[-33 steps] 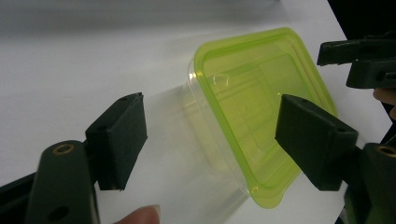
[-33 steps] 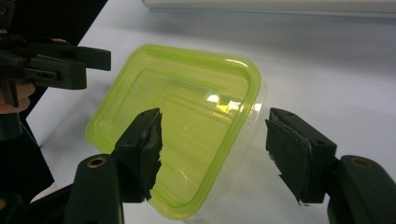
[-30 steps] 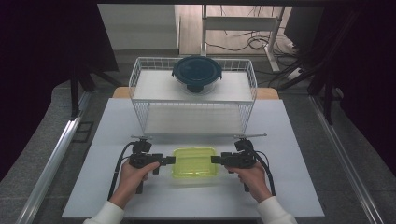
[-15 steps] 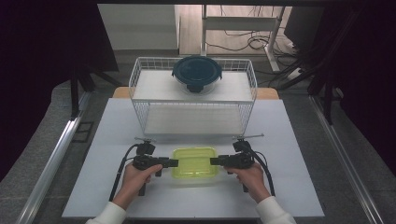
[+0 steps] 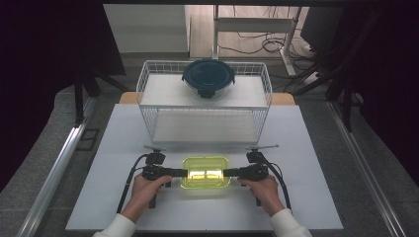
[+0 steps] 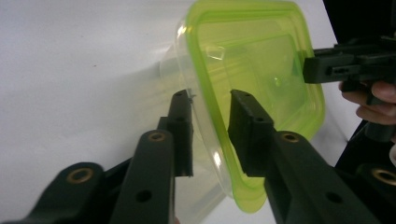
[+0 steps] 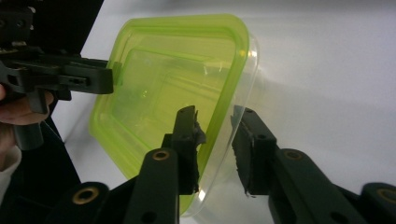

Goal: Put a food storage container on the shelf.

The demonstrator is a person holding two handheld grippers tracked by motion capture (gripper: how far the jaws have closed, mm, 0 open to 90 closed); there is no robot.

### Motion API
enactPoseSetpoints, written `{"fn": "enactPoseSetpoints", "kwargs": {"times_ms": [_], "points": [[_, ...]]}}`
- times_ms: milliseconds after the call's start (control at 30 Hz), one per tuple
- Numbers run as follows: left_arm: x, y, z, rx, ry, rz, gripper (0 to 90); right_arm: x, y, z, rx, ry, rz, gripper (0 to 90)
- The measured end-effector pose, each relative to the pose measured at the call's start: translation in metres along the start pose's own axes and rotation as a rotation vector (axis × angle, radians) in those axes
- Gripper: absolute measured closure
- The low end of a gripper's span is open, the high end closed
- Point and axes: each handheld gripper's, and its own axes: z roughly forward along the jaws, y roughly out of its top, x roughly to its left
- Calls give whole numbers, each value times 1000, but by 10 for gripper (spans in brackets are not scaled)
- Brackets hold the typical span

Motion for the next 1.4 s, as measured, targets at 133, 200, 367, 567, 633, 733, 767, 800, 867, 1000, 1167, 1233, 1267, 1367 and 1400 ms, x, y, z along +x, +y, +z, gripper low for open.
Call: {"fn": "enactPoseSetpoints", "kwargs": {"times_ms": [133,200,367,567,633,733,767,800,867,1000,1167,1233,1267,1367,1400], "points": [[-4,-1,-3,-25,-13,-8,750,3,-1,-3,-1,-5,-2,748],[-7,-2,-6,-38,-19,-1,777,5,-3,-5,-1,-13,-4,759],[-11,-4,-8,-31,-11,26,793,10,-4,-10,-18,-31,-18,783],[-18,-3,-15,-56,-29,55,794,14,-3,-18,-42,-19,-40,786],[-20,-3,-19,-63,-30,71,794,18,-3,-20,-51,-19,-59,786],[-24,-3,-25,-84,-38,88,795,23,-2,-25,-62,-19,-84,786],[-26,-3,-27,-90,-42,96,795,24,-2,-26,-67,-16,-90,786],[-27,-2,-29,-95,-43,102,795,26,-2,-28,-73,-15,-95,787],[-31,-2,-33,-105,-42,122,795,30,-2,-32,-86,-9,-112,786],[-34,-2,-36,-114,-38,133,796,34,-2,-35,-96,-11,-124,786],[-39,-2,-41,-129,-33,149,798,40,-1,-40,-114,-15,-154,786],[-41,-1,-44,-132,-35,157,798,43,-1,-43,-123,-16,-164,786],[-42,-1,-45,-139,-35,161,798,45,0,-44,-126,-17,-171,785],[-44,-1,-48,-145,-30,171,799,49,0,-46,-136,-24,-190,785],[-45,-1,-48,-147,-26,175,800,51,0,-47,-137,-28,-196,785]]}}
